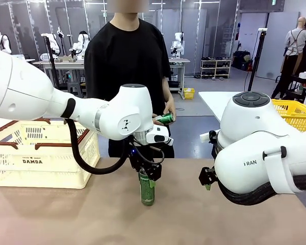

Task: Place the drinks into the Shopping basket.
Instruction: Pick up one drink and place it into the Shopping basket.

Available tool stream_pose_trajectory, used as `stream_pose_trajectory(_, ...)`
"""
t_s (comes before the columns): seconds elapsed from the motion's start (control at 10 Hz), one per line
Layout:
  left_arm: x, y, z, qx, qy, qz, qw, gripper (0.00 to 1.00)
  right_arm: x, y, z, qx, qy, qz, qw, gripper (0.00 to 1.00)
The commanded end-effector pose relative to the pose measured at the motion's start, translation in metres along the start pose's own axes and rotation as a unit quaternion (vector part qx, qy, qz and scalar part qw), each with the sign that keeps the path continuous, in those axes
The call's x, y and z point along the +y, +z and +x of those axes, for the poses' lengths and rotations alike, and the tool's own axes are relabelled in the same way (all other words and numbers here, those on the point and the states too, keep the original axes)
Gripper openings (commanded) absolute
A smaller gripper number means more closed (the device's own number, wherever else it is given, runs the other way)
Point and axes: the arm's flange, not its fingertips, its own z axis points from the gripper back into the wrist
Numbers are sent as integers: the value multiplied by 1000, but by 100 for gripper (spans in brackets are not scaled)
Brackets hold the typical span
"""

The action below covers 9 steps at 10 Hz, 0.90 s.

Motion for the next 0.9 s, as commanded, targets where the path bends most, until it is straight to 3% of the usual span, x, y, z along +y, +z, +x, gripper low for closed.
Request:
stream_pose_trajectory(0.0, 12, 41, -15, 1, -3, 8, 1000, 0, 0, -1, 0, 1, 0, 2, 1000, 100)
stream_pose_trajectory(0.4, 38, 132, -53, -38, 6, 43, 998, 0, 0, -1, 0, 1, 0, 2, 1000, 100)
stream_pose_trajectory(0.5, 42, 165, -65, -68, 12, 57, 996, 0, 0, -1, 0, 1, 0, 2, 1000, 100)
stream_pose_trajectory(0.8, 42, 231, -93, -98, 33, 87, 991, 0, 0, -1, 0, 1, 0, 2, 1000, 100)
